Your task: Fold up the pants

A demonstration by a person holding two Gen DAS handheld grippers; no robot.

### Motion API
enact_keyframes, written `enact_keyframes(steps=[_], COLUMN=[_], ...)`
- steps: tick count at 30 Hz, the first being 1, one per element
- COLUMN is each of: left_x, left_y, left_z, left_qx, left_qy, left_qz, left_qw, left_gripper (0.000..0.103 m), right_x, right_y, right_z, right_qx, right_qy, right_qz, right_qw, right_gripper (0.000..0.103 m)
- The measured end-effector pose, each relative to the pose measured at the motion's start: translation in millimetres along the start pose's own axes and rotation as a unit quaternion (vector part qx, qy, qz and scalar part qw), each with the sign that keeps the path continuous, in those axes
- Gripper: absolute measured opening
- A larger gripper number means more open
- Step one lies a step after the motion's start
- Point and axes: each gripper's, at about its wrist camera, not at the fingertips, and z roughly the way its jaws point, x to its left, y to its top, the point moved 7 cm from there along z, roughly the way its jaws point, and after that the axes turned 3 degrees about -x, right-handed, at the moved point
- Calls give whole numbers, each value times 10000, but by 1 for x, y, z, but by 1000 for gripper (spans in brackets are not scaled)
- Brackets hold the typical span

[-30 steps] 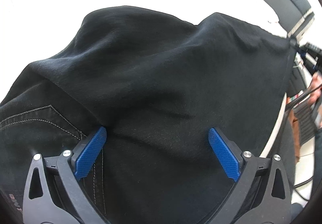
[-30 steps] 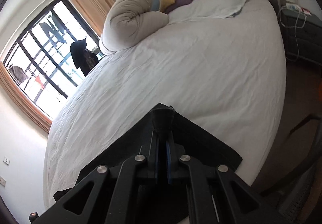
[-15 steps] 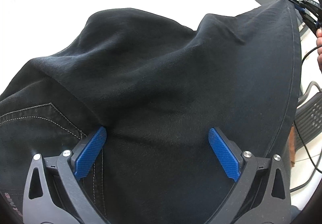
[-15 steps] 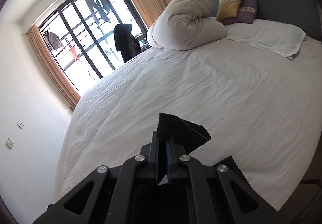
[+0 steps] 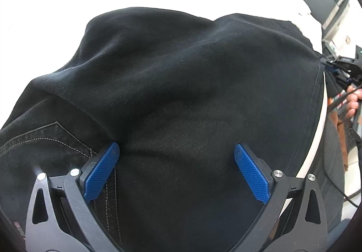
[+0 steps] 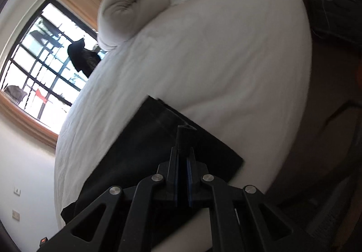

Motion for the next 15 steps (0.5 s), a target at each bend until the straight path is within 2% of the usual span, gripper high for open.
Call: enact_keyframes(steps=[3, 10, 15], left_x=[-3, -7, 2], left_y=[2, 8, 4], left_z=[3, 4, 5], left_qx=[86, 185, 199], left_qy=[1, -45, -106], left_qz=[98, 203, 326], left_qw=[9999, 9996, 9992], left_gripper=[103, 103, 103], right_x=[-19, -11, -21], right_y=[-11, -5, -12], right_z=[9, -7, -5], right_qx=[98, -63, 30], right_qy=[-58, -52, -182], right_qz=[217, 137, 406], right_qw=[9997, 9999, 9990], right_gripper=[6, 6, 6])
